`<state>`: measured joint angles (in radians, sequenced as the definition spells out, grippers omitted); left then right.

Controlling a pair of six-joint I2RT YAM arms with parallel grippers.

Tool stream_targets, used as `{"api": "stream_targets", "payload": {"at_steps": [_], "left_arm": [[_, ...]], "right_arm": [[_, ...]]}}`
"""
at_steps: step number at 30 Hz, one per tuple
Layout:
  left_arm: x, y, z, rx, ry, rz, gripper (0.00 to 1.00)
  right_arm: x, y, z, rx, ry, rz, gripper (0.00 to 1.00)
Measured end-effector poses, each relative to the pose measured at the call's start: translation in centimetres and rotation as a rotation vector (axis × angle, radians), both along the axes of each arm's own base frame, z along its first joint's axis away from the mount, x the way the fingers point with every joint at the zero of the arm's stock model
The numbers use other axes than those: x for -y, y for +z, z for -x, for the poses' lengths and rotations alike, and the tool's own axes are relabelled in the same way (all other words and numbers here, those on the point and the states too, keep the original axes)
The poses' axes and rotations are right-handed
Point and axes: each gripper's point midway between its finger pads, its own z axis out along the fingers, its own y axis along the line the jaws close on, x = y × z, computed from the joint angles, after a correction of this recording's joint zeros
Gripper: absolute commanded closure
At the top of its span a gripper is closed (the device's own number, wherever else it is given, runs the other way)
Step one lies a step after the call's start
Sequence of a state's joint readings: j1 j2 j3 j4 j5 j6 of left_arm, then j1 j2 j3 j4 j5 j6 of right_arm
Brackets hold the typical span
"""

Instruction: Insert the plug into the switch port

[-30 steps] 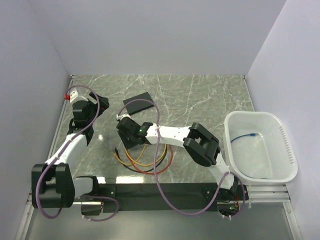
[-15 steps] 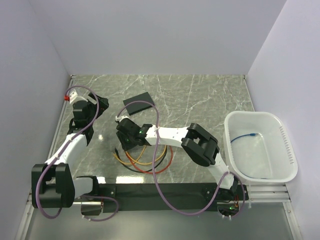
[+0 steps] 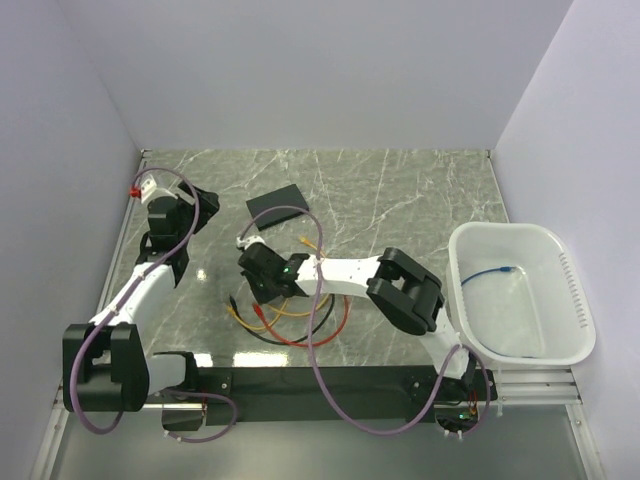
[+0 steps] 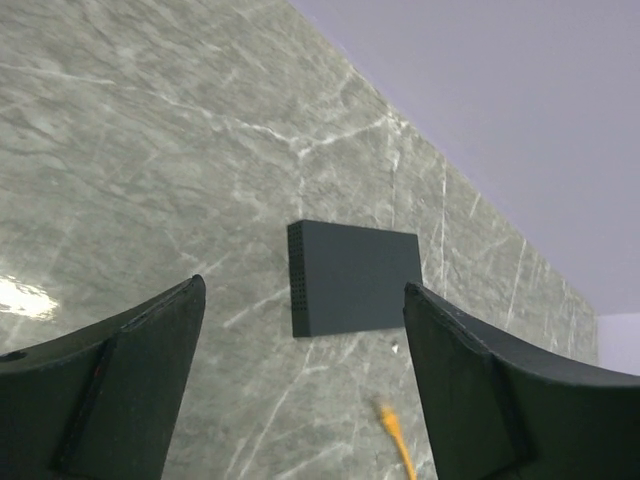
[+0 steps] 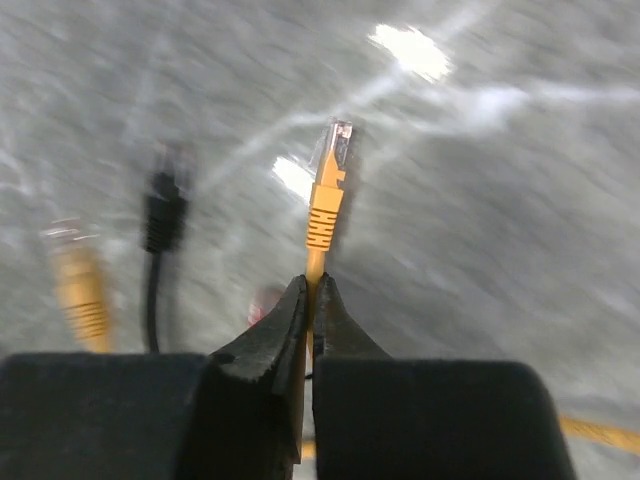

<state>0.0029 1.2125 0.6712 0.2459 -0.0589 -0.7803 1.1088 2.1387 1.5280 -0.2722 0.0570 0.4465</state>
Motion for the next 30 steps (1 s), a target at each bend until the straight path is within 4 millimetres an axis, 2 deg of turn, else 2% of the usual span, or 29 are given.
{"api": "stream_targets", "payload": {"at_steps": [2, 4, 6, 8, 12, 15, 17, 19, 23, 27, 30], "left_arm": [[0.8, 0.0, 0.1, 0.001, -0.022, 0.000, 0.18], [1.5, 0.3, 0.3, 0.007, -0.046, -0.003, 0.21], [2.1, 1.2, 0.9, 0.034, -0.070, -0.010, 0.25], [2.6, 2.5, 1.8, 0.079, -0.094, -0.016, 0.26], [4.0, 5.4, 3.5, 0.219, -0.181, -0.008, 0.24], [5.9, 5.8, 4.4, 0.297, -0.290, 0.010, 0.23], [7.6, 5.5, 4.8, 0.326, -0.388, 0.034, 0.25], [9.2, 5.5, 5.2, 0.360, -0.482, 0.063, 0.26], [11.8, 6.6, 6.5, 0.445, -0.646, 0.137, 0.29], [13.5, 8.6, 8.1, 0.537, -0.775, 0.180, 0.30], [15.0, 9.8, 9.6, 0.597, -0.864, 0.179, 0.30]], "right_arm": [[1.1, 0.1, -0.1, 0.023, -0.019, 0.016, 1.00], [2.4, 0.9, -0.1, 0.054, -0.034, 0.020, 1.00], [3.7, 3.0, -0.2, 0.103, -0.043, 0.000, 1.00], [4.5, 6.0, -0.5, 0.163, -0.054, -0.047, 1.00], [6.5, 14.3, -1.1, 0.319, -0.073, -0.229, 1.00], [8.7, 19.6, -1.4, 0.417, -0.080, -0.385, 1.00], [10.0, 21.6, -1.7, 0.457, -0.078, -0.459, 1.00], [11.0, 22.5, -1.8, 0.479, -0.065, -0.517, 1.00], [12.4, 22.0, -1.6, 0.474, -0.021, -0.579, 1.00], [12.4, 21.8, -1.5, 0.455, 0.020, -0.615, 1.00], [12.2, 22.3, -1.3, 0.454, 0.047, -0.658, 1.00]]}}
